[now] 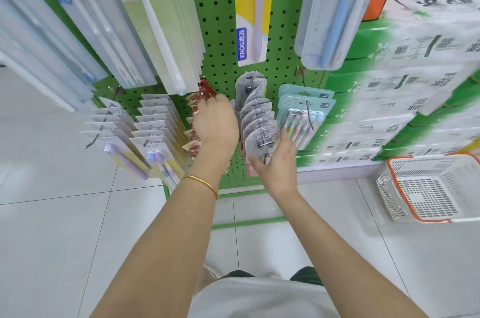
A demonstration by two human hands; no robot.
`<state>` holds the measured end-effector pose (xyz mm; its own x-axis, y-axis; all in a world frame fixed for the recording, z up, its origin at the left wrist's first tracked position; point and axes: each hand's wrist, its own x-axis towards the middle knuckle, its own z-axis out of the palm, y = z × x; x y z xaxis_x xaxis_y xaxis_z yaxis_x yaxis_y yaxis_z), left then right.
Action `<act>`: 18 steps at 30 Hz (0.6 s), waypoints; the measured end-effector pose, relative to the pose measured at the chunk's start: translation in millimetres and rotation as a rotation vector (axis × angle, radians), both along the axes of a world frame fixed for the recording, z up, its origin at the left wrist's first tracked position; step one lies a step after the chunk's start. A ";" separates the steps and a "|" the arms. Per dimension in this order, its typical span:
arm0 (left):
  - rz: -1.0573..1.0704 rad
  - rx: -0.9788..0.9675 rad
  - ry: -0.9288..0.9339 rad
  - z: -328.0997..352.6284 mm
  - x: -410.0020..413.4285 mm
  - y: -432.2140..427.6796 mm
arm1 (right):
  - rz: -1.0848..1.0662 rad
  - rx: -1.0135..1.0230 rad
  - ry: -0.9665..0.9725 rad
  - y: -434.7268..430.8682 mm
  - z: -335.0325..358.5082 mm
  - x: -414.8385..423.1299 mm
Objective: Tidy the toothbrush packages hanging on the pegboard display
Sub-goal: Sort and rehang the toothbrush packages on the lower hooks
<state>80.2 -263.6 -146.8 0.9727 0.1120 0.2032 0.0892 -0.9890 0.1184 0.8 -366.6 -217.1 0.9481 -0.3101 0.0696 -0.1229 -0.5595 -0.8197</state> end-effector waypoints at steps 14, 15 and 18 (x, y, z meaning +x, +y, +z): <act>0.102 -0.172 -0.073 14.1 -57.5 -2.9 | 0.078 -0.005 -0.029 -8.3 8.0 -15.5; 0.102 -0.172 -0.073 18.2 -62.3 -2.5 | 0.087 -0.013 -0.038 -8.8 9.3 -16.0; 0.079 -0.178 -0.088 31.1 -75.8 0.8 | 0.114 -0.050 -0.080 -9.0 17.0 -19.6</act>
<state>4.4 -262.8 -115.7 0.9389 0.2291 0.2568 0.1474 -0.9420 0.3017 -18.8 -375.6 -200.1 0.9679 -0.1950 0.1585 0.0081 -0.6063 -0.7952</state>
